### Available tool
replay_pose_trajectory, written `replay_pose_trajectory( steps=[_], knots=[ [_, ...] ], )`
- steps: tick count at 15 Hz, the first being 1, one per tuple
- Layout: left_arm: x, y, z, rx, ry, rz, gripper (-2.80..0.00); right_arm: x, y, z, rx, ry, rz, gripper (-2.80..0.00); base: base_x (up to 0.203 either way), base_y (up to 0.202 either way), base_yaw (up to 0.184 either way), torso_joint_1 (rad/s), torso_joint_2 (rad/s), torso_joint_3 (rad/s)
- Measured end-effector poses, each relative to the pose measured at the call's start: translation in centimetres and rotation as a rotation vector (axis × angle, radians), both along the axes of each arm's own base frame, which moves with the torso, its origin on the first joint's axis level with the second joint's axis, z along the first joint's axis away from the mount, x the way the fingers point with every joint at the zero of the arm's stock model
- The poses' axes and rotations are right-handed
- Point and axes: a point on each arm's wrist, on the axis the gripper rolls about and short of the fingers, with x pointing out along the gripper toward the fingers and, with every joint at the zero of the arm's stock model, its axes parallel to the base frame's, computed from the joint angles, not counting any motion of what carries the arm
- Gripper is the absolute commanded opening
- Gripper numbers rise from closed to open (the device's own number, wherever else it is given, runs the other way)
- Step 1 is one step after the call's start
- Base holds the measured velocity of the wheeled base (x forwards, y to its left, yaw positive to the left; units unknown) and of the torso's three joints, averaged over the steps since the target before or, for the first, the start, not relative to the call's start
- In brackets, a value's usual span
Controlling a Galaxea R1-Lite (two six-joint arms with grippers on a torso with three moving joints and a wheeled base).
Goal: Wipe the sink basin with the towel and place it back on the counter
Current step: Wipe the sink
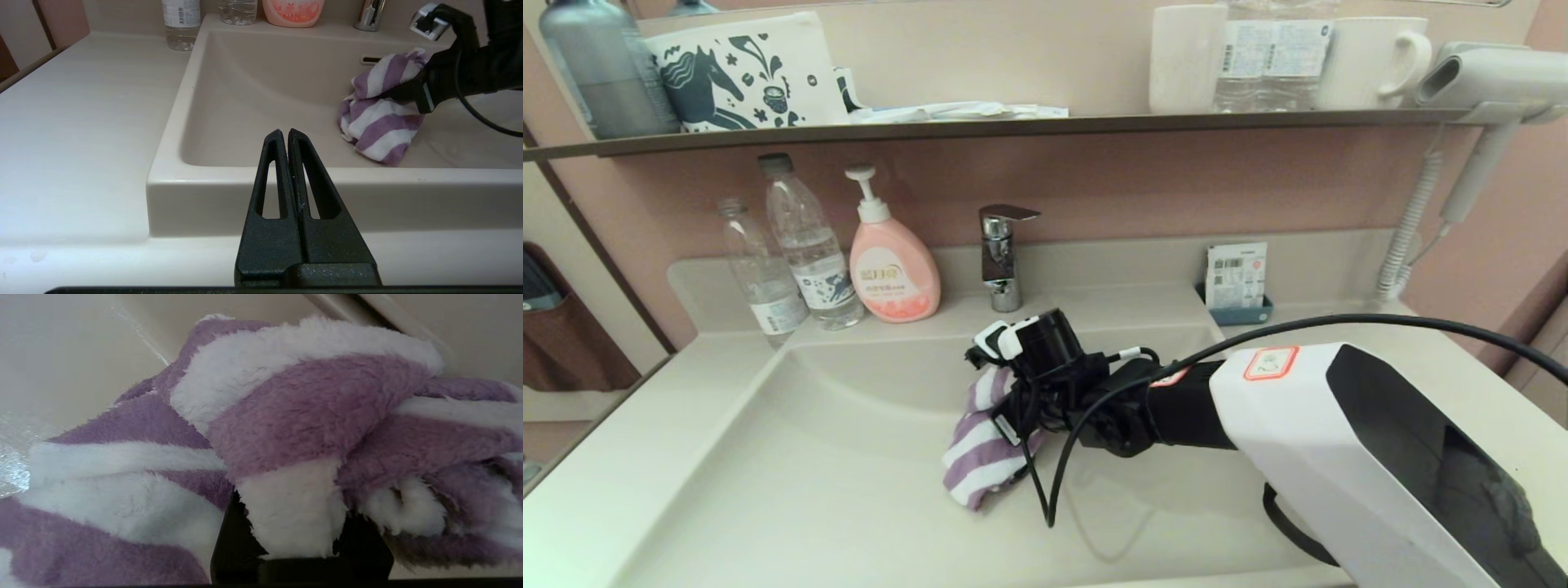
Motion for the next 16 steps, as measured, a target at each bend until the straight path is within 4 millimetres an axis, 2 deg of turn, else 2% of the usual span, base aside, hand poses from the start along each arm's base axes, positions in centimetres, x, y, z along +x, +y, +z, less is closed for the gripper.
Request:
replay_pose_trajectory(
  steps=[3, 6, 11, 16],
  knots=[
    [0.0, 0.0, 0.0, 0.0, 0.0, 0.0, -2.8, 1.8, -1.5, -1.1, -0.023, 0.002, -0.063, -2.8, 0.0, 0.0, 0.0, 0.0, 0.0, 0.0],
    [0.0, 0.0, 0.0, 0.0, 0.0, 0.001, -2.8, 3.0, -3.6, -1.3, -0.065, 0.003, -0.151, -2.8, 0.0, 0.0, 0.0, 0.0, 0.0, 0.0],
    [0.0, 0.0, 0.0, 0.0, 0.0, 0.001, -2.8, 2.8, -8.2, -0.3, -0.137, 0.027, -0.272, -2.8, 0.0, 0.0, 0.0, 0.0, 0.0, 0.0],
    [0.0, 0.0, 0.0, 0.0, 0.0, 0.0, -2.8, 1.3, -12.9, 2.3, -0.174, 0.031, -0.38, -2.8, 0.0, 0.0, 0.0, 0.0, 0.0, 0.0]
  ],
)
